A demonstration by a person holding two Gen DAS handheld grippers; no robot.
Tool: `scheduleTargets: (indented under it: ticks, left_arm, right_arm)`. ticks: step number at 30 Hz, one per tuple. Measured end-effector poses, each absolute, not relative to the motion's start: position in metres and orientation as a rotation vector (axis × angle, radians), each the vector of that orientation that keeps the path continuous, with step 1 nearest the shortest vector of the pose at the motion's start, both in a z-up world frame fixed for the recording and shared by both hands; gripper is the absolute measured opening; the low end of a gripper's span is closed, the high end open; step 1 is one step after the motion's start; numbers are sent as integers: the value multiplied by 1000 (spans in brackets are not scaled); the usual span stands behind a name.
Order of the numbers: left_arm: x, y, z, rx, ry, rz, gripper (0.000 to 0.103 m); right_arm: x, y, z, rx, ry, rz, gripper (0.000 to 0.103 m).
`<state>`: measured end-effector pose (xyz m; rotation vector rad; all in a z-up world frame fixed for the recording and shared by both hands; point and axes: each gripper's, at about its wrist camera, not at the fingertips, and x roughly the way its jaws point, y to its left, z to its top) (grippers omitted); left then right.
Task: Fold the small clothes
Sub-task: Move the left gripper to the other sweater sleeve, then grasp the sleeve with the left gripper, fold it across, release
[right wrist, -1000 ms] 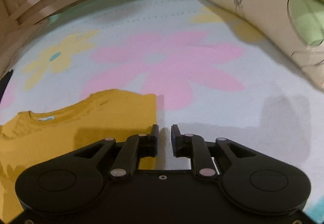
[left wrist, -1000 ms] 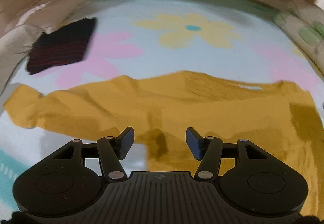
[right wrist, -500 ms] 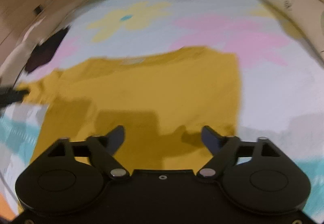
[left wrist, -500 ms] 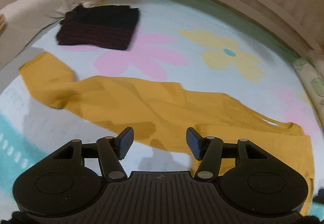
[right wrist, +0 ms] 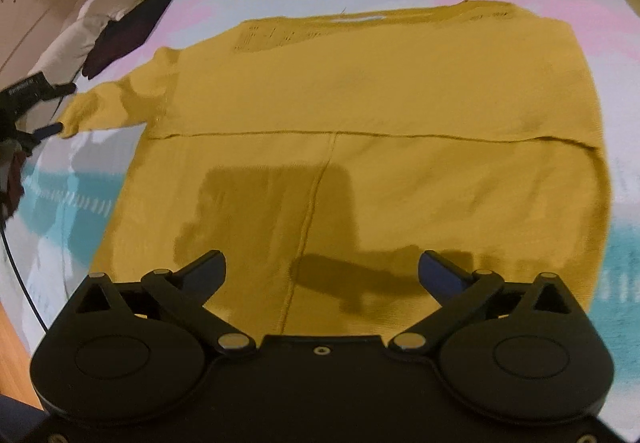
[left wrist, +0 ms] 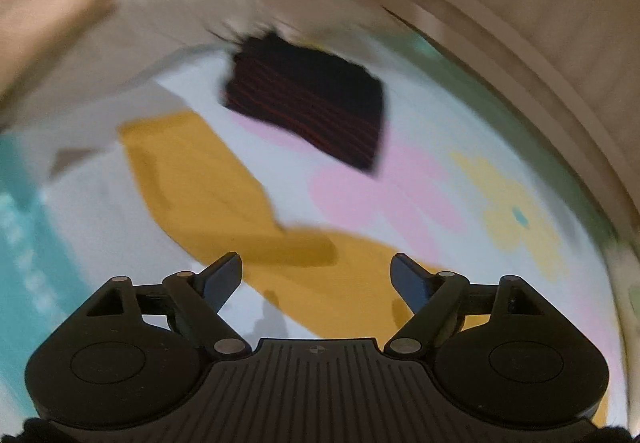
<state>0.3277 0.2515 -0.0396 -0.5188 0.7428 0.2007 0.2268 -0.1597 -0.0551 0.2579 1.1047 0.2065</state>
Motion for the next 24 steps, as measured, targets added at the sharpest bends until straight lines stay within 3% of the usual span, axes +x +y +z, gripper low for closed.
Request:
scheduleTargets:
  ticks: [3, 9, 19, 21, 23, 24]
  left_arm:
    - [335, 278, -44, -542, 736, 248, 89]
    - [352, 323, -63, -623, 731, 304, 93]
    - [385, 344, -83, -627, 719, 281, 92]
    - [384, 348, -83, -660, 702, 295, 79]
    - [382, 353, -87, -712, 703, 331, 29]
    - [380, 354, -89, -731, 712, 343, 20]
  right_arm:
    - [231, -149, -59, 257, 1109, 217, 103]
    - [236, -135, -57, 278, 1099, 247, 103]
    - [240, -108, -44, 218, 1058, 325, 103]
    - [239, -106, -43, 211, 1057, 331, 103]
    - [240, -105, -42, 211, 1056, 334, 103]
    - [240, -105, -41, 211, 1056, 335, 103]
